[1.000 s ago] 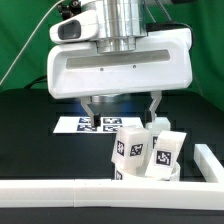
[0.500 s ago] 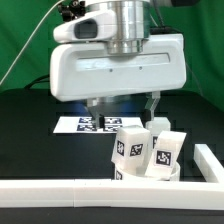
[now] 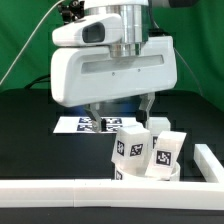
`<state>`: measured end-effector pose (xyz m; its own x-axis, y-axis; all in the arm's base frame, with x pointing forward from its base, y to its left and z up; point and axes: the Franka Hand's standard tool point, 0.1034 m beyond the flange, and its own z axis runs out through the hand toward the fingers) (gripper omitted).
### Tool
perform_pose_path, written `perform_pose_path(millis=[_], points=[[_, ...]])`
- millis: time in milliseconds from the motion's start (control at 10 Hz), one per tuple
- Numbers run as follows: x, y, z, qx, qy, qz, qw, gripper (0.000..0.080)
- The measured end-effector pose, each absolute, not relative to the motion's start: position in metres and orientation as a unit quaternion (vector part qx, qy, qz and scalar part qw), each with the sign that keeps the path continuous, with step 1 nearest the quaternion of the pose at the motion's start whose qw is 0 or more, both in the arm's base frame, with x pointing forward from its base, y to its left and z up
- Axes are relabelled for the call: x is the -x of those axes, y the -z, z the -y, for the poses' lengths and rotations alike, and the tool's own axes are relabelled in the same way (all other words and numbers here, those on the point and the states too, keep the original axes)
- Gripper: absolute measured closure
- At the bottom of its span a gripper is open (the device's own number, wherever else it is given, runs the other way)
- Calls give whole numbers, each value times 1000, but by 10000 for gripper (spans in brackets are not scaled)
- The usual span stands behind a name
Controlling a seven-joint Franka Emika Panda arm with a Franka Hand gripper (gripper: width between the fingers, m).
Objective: Assemble stool
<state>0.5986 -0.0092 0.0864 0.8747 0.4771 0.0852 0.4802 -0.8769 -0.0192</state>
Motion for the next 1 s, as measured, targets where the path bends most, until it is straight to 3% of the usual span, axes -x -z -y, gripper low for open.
perform_pose_path(millis=[400,600,700,800,1000], points=[[-607,-82,10,972,36,230,17,151],[-606,-82,11,973,38,229,16,411],[-606,-82,12,975,37,219,16,411],[-606,-82,12,977,37,207,17,461],[-606,-82,12,983,37,178,18,461]])
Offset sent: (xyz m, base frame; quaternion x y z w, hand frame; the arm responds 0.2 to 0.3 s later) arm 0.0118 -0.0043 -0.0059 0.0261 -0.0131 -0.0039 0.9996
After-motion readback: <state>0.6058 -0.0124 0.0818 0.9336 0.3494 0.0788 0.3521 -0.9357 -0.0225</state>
